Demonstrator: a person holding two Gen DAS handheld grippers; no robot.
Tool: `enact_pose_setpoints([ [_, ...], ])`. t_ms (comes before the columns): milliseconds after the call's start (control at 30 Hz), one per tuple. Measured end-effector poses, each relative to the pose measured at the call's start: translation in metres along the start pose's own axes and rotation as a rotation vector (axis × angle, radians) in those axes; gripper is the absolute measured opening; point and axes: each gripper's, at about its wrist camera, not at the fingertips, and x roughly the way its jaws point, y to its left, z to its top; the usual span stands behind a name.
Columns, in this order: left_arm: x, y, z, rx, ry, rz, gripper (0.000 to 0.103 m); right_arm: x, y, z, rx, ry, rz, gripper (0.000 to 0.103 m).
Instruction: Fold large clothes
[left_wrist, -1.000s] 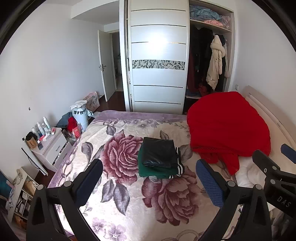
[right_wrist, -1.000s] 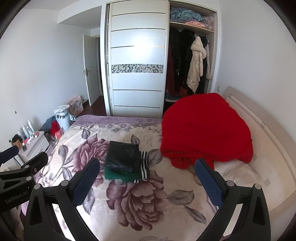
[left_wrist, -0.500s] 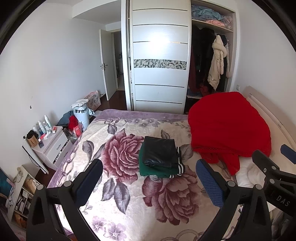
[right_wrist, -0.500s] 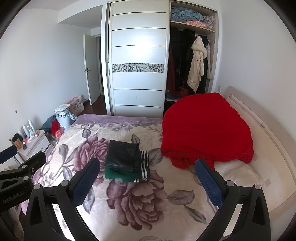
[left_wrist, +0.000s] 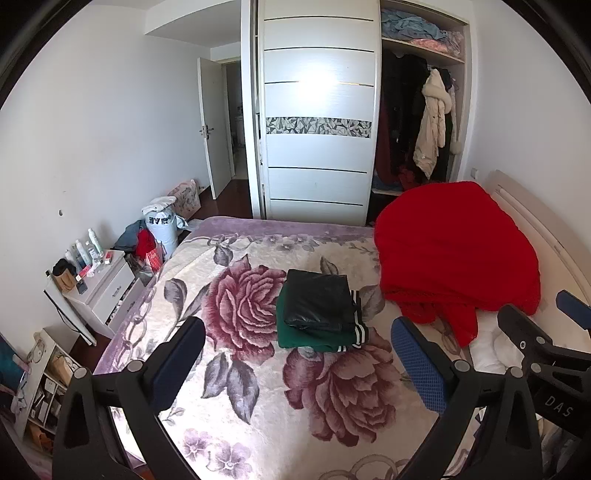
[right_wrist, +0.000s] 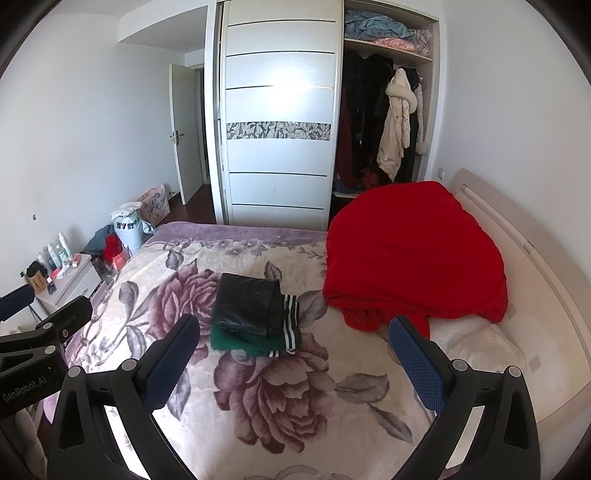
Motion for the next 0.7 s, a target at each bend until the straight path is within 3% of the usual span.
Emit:
enact_pose_setpoints([
  [700,-0.0014,-0.0001,-0.0016,0.015,-0.016,-0.008,0.103,0.0000,-0.0013,-0.0005,0.002,0.000,0.000,0.103],
])
